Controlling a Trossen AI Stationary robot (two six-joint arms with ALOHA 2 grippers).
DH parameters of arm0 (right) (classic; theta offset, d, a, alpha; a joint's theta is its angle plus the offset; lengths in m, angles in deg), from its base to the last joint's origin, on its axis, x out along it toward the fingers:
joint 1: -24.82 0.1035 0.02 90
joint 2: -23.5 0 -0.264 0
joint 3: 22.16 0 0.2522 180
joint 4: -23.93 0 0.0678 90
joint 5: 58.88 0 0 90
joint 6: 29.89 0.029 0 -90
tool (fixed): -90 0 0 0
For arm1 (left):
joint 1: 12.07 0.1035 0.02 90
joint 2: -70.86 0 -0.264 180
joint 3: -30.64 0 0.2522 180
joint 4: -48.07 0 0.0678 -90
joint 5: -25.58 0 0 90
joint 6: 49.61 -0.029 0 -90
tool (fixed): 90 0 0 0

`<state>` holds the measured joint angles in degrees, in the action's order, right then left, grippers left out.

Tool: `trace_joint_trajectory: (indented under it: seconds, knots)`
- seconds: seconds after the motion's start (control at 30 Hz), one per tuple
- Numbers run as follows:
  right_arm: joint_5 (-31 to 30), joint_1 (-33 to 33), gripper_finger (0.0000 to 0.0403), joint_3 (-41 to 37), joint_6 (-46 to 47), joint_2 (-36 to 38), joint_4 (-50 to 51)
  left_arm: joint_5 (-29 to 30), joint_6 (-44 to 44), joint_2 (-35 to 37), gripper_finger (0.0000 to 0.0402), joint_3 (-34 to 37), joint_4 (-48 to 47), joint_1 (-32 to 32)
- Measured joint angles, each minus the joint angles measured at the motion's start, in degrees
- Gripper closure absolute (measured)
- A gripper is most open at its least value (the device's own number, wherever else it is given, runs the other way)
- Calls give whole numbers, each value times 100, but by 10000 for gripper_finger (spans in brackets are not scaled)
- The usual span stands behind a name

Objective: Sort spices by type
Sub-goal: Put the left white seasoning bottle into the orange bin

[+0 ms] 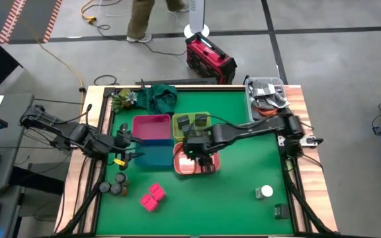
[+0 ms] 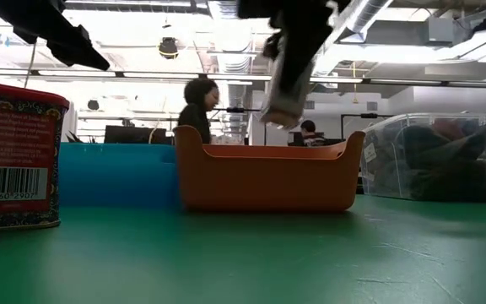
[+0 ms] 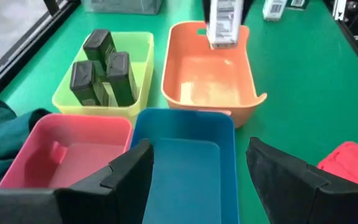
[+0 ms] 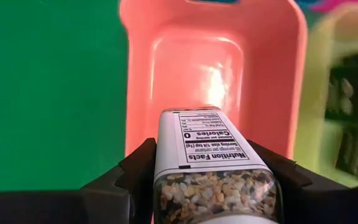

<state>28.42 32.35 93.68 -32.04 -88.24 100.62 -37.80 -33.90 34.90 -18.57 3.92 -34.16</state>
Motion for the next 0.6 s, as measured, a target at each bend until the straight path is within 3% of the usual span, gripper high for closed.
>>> trace_joint_trajectory:
  seconds: [0.4,0.6]
  knots:
    - [-2,-164,177,2449,-1319,-2179,1132,39,193,37,157,14,-18,0]
    - [-8,-215,152,2820,-1348,-2627,1208,39,263,37,157,16,-198,0]
